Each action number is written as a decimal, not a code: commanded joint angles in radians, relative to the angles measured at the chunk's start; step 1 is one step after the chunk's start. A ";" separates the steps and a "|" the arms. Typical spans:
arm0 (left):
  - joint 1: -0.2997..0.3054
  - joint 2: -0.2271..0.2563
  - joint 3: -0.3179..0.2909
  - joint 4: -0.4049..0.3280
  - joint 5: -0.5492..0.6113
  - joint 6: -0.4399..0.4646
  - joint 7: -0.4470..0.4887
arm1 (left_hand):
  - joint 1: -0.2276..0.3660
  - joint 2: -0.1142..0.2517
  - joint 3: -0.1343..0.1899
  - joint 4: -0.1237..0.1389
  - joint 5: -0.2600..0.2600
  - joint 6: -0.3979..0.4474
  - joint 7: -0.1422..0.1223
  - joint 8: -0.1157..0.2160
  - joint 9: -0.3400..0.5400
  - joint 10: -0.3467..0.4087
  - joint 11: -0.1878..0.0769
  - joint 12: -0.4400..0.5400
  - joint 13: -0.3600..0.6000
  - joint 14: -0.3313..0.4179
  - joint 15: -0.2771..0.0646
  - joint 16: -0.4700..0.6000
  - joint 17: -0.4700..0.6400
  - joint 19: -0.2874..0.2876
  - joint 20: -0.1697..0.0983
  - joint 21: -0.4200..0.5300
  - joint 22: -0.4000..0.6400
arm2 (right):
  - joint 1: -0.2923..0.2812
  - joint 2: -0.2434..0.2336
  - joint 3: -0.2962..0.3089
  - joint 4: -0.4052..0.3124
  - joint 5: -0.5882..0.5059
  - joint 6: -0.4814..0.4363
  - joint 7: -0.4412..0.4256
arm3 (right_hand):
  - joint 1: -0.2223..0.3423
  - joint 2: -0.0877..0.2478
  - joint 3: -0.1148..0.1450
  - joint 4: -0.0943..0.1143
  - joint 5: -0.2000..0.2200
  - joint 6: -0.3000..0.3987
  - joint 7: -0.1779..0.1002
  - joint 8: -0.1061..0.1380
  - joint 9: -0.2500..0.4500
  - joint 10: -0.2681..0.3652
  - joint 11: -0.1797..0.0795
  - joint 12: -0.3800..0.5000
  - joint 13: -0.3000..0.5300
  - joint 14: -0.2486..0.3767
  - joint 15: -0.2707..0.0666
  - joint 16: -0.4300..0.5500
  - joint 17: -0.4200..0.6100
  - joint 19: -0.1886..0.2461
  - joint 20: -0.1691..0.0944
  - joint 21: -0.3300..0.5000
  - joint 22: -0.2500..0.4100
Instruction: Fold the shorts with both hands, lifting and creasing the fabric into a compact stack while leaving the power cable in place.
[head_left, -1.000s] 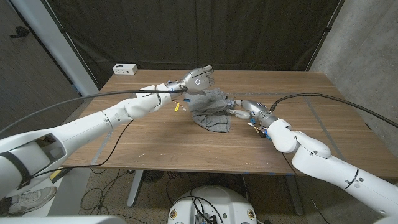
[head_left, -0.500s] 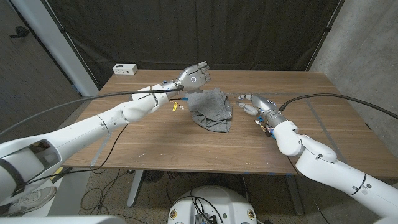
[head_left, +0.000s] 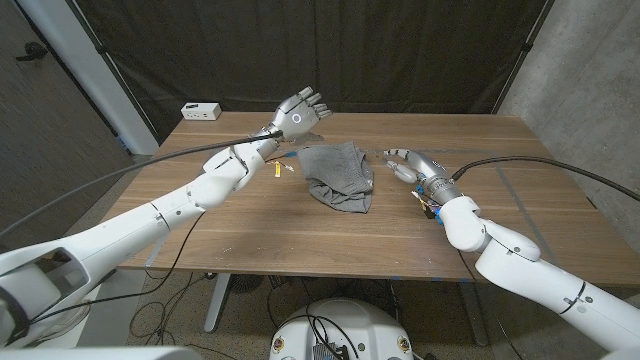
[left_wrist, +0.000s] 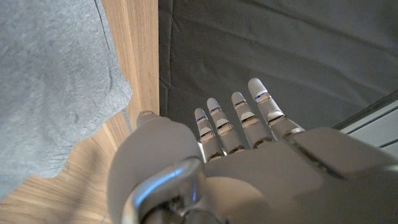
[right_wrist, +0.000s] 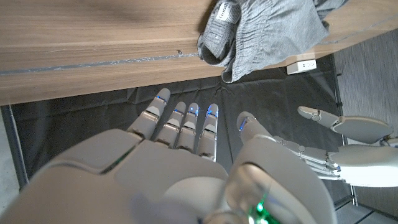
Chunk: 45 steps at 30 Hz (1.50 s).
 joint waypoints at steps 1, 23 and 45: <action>0.146 -0.029 -0.138 -0.072 -0.281 0.088 0.007 | -0.042 0.013 0.102 0.015 0.005 -0.114 0.009 -0.001 0.002 -0.063 0.032 0.000 0.000 -0.054 -0.095 -0.001 0.001 -0.043 0.016 -0.019 0.008 | -0.014 0.059 0.039 0.114 0.091 0.205 -0.091 | -0.025 -0.007 -0.006 0.019 -0.002 -0.049 -0.007 -0.005 0.001 -0.037 -0.003 -0.006 0.002 -0.030 -0.031 -0.007 0.004 -0.012 -0.007 -0.006 0.002; 0.283 -0.102 -0.373 -0.094 -1.026 -0.046 0.023 | -0.277 -0.007 0.315 0.015 -0.084 -0.323 0.078 0.003 -0.004 -0.337 0.119 -0.008 -0.014 -0.313 0.036 -0.018 -0.016 -0.243 0.059 -0.118 0.001 | 0.011 0.185 0.090 0.361 0.315 0.565 -0.077 | -0.150 -0.079 -0.083 0.097 0.008 -0.179 -0.016 -0.004 0.000 -0.116 0.012 0.001 0.000 -0.083 -0.006 -0.007 -0.004 -0.033 0.007 -0.005 0.001; 0.304 -0.147 -0.444 0.038 -1.586 -0.261 -0.099 | -0.613 -0.014 0.361 0.027 -0.100 -0.557 0.160 -0.002 -0.008 -0.656 0.148 -0.015 -0.023 -0.607 0.070 -0.019 -0.018 -0.494 0.014 -0.273 -0.004 | 0.029 0.265 0.118 0.489 0.432 0.736 -0.041 | -0.194 -0.129 -0.124 0.100 0.027 -0.258 -0.011 -0.002 -0.004 -0.185 0.002 -0.004 -0.003 -0.133 -0.005 -0.016 -0.014 -0.060 0.012 -0.012 0.000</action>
